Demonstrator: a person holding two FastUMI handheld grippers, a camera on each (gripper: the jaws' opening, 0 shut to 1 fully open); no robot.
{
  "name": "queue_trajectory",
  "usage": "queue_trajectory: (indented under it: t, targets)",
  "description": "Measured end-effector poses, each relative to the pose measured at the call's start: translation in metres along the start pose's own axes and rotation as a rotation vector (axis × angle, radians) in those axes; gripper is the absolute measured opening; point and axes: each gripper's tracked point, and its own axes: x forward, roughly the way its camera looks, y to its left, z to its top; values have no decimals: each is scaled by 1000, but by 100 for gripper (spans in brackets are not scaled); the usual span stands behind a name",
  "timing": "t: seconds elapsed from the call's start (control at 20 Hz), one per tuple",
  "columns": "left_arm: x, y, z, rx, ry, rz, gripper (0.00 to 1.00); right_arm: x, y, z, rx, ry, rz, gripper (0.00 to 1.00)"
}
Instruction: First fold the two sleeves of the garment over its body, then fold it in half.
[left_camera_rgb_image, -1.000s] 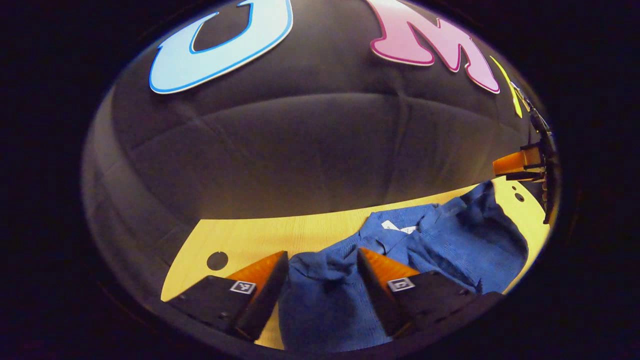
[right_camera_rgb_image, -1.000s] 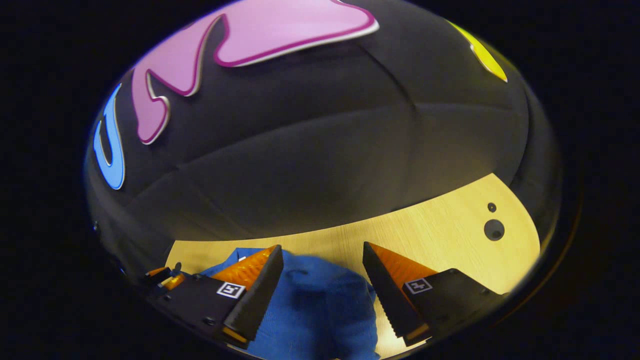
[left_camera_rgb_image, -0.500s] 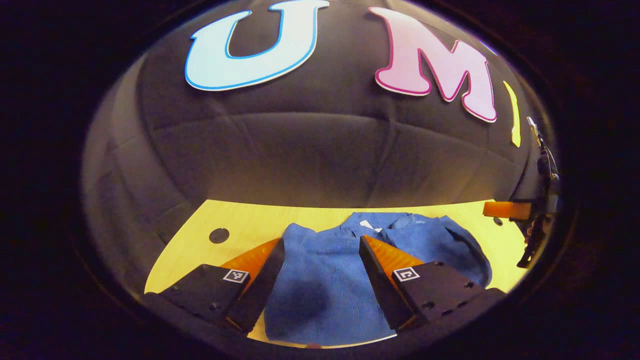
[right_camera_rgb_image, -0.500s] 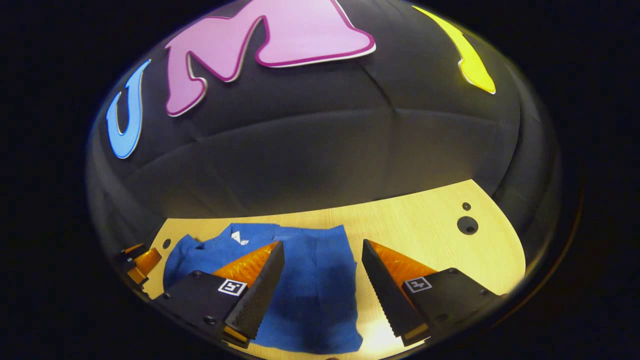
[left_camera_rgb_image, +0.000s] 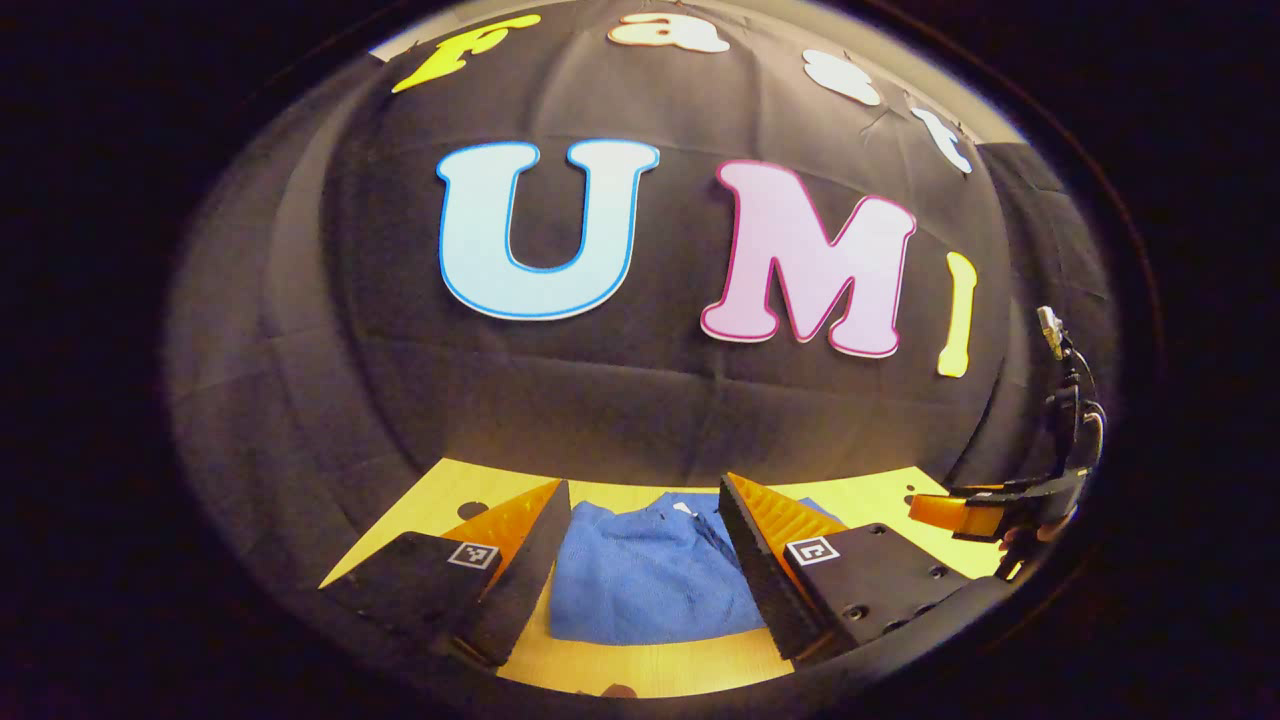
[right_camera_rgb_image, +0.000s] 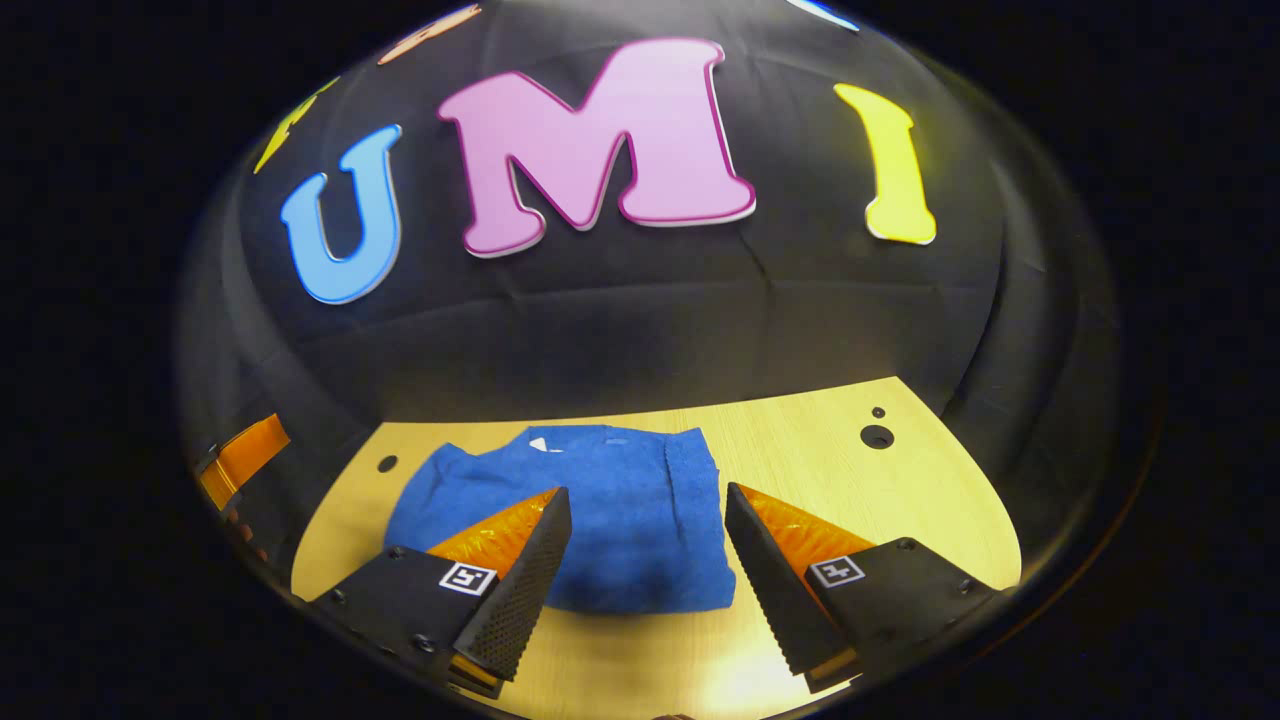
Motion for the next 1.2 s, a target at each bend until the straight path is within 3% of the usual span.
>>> queue_trajectory:
  t: [0.25, 0.5, 0.6, 0.85, 0.95, 1.1, 1.2]
  targets:
    - [-109, 11, 44, -16, -227, 19, 84, -98, 35, 0, -32, -80, 42, 97]
    - [-188, 7, 20, 58, -205, -18, 82, -186, 59, 6, 7, -220, 68, 98]
    - [-214, 3, 10, 17, -220, -30, 82, -215, 65, 0, -3, -266, 73, 97]
    - [-260, -13, 5, -128, -342, -105, 82, -255, 80, 3, -96, -404, 61, 97]
    - [-267, -17, 11, -89, -414, -108, 82, -265, 92, 5, -130, -431, 89, 96]
    - [-265, -27, 12, 52, -435, -93, 82, -270, 100, 3, -142, -436, 121, 96]
    - [-264, -40, 17, 64, -442, -108, 82, -271, 103, 2, -130, -430, 139, 96]
